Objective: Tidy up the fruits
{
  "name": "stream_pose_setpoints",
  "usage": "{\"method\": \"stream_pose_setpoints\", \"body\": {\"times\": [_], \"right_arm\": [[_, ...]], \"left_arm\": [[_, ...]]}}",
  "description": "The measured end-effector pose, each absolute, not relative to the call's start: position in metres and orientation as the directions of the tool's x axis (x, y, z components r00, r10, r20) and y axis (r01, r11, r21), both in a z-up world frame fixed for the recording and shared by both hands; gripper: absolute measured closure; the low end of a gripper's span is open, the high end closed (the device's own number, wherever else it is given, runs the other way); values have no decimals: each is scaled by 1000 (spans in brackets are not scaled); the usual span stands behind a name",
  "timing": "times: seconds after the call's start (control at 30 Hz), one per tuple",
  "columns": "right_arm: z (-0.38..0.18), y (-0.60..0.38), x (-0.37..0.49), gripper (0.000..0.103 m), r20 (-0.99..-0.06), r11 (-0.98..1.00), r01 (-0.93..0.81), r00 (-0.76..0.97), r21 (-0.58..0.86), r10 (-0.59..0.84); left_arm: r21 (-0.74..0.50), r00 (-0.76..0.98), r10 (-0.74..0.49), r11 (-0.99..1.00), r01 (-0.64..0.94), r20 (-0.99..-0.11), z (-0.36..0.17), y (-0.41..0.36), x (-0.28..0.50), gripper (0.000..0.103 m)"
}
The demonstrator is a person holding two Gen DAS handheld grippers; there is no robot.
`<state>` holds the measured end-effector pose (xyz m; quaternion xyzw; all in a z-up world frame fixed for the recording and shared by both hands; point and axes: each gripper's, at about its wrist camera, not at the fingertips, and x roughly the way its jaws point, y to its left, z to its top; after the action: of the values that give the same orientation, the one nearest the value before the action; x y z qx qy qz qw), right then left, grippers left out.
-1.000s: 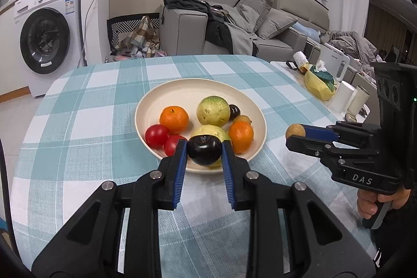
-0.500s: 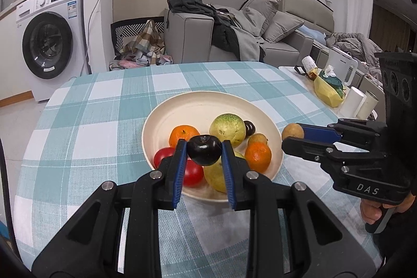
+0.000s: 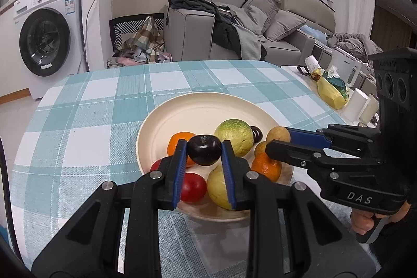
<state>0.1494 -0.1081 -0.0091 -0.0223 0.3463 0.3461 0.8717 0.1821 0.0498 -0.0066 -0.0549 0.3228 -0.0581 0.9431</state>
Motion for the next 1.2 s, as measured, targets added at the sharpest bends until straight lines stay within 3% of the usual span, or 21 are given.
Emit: {"method": "stream_pose_setpoints", "body": {"times": [0.47,0.57,0.67,0.7,0.77,0.83,0.9,1.03,1.17,1.2], "right_arm": [[-19,-96,153,75,-628,744,-638,500,199,597],[-20,-96,151,63,-626,740,-643,499,197,600],[-18,-100,149,63,-610,740,-643,512,194,605],[-17,-102,148,62,-604,741,-642,517,195,607],[-16,-105,146,50,-593,746,-638,530,191,605],[-16,-106,145,48,-594,753,-634,541,176,595],[-16,-108,144,47,-596,761,-627,552,164,583],[-14,-113,141,19,-579,761,-627,564,164,589],[-9,-118,137,3,-552,774,-615,596,152,583],[-9,-120,136,0,-547,775,-614,601,152,583]], "left_arm": [[-148,774,-147,987,69,-616,-19,49,187,80],[-151,780,-152,986,75,-607,-17,48,185,79],[-139,785,-143,988,73,-603,-16,47,182,75],[-135,785,-140,988,72,-604,-15,47,180,69],[-138,789,-138,988,68,-599,-13,48,177,60],[-142,795,-134,988,61,-592,-11,51,173,46],[-137,805,-123,989,52,-581,-9,53,168,38],[-127,821,-101,991,36,-562,-4,56,157,21],[-114,832,-76,993,15,-550,0,58,147,15],[-114,836,-72,993,11,-545,1,59,144,10]]}}
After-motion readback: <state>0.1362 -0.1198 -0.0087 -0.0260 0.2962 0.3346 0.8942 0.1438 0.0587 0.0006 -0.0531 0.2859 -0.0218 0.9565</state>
